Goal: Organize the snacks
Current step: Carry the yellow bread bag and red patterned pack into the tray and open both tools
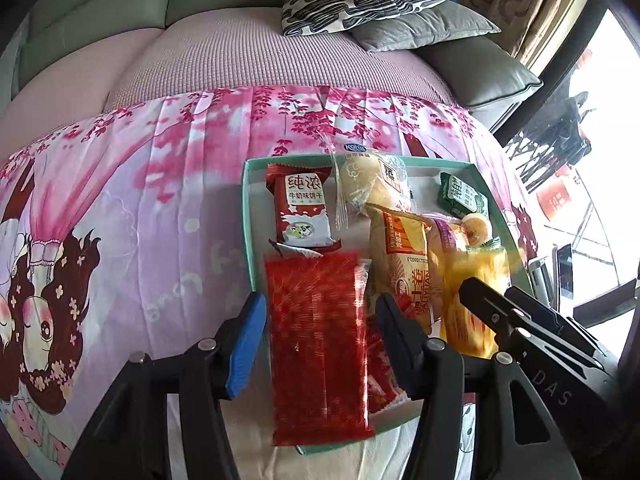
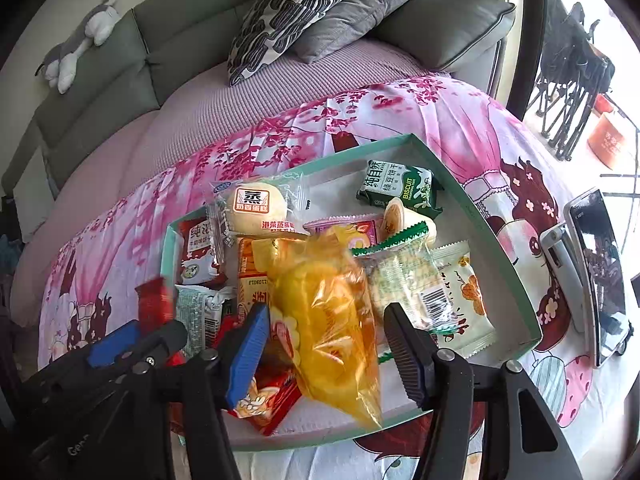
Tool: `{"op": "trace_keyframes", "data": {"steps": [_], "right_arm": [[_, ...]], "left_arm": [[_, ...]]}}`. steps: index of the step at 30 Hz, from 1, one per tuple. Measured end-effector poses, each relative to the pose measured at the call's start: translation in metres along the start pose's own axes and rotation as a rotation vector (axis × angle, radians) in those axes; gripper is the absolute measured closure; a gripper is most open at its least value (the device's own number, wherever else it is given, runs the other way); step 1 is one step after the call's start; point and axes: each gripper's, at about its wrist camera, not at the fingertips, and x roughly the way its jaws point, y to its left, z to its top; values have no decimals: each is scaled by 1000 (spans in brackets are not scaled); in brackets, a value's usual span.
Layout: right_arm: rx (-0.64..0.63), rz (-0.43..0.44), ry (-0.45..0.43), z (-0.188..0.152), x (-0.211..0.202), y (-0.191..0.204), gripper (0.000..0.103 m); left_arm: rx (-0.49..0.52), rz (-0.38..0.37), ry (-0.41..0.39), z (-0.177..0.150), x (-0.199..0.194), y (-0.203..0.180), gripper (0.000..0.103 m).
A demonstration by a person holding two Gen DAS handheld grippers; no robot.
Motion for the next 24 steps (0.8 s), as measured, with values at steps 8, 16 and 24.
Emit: {"op": "trace_keyframes", "data": {"steps": [8, 16, 24], "right_arm": [[-4, -10, 4, 0, 6, 0, 14], [-46, 5, -27, -3, 3, 14, 0], [-61, 1, -37, -10, -1, 23, 0]], "left_arm": [[-98, 12, -15, 3, -10, 23, 18], [-208, 109, -52, -7, -24, 61, 8], [-339, 161, -38, -27, -25, 96, 8]]}}
